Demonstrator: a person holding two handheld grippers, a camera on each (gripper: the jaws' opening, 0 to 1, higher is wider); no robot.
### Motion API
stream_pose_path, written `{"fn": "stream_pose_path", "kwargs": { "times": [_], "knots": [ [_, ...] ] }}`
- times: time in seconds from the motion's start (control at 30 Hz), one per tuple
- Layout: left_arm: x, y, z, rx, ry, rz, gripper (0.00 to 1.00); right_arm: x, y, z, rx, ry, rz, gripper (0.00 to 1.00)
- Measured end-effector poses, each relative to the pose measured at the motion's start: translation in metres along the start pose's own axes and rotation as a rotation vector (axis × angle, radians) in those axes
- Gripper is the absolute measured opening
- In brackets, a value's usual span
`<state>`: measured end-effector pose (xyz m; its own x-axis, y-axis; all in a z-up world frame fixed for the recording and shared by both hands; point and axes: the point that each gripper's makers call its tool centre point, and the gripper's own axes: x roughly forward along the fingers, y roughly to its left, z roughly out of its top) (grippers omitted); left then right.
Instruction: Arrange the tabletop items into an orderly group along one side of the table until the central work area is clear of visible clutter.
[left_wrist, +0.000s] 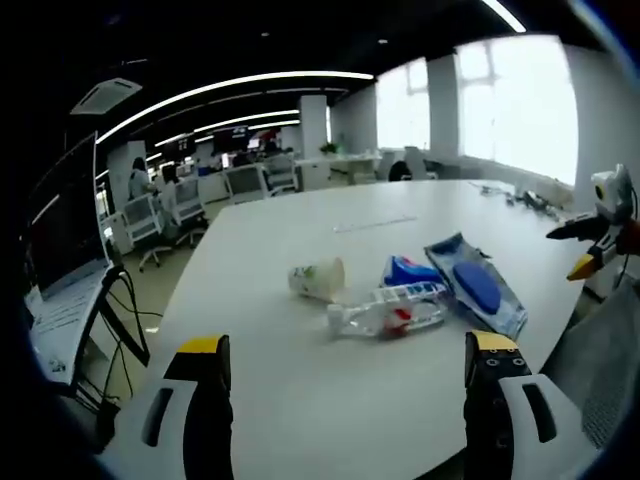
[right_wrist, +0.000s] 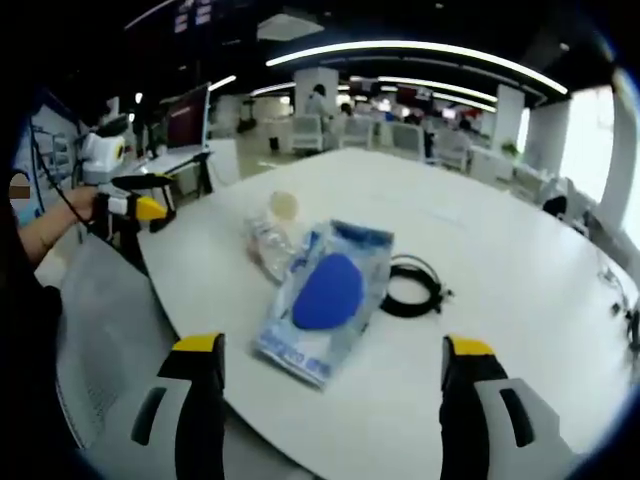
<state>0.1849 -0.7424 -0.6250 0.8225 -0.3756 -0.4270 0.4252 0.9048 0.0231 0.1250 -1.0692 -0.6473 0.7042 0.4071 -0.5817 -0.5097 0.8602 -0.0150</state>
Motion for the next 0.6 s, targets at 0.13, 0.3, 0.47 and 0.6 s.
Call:
{"fn": "stream_pose_path", "kwargs": {
  "times": [0.13, 0.3, 0.47, 0.6],
  "knots": [
    [0.0004, 0.0008, -0.0001, 0.010, 0.003, -0.001, 0.96, -0.0001, 0.0005, -0.0002, 0.000, 0.001, 0.000, 0.87],
    [0.0006, 0.0005, 0.0056, -0.001, -0.030, -0.004, 0.97, -0.0004, 0.0004, -0.0004, 0.003, 0.001, -0.002, 0.87],
    [0.0020, 0.0029, 0.0051, 0.013, -0.019, 0.001, 0.96, -0.0007, 0.0007, -0.0008, 0.003, 0.003, -0.004, 0.88],
    [0.0026, 0.0025, 0.0032, 0.011, -0.012, -0.007, 0.96, -0.0009, 0.0006, -0.0014, 0.005, 0.007, -0.005, 0.88]
  ]
}}
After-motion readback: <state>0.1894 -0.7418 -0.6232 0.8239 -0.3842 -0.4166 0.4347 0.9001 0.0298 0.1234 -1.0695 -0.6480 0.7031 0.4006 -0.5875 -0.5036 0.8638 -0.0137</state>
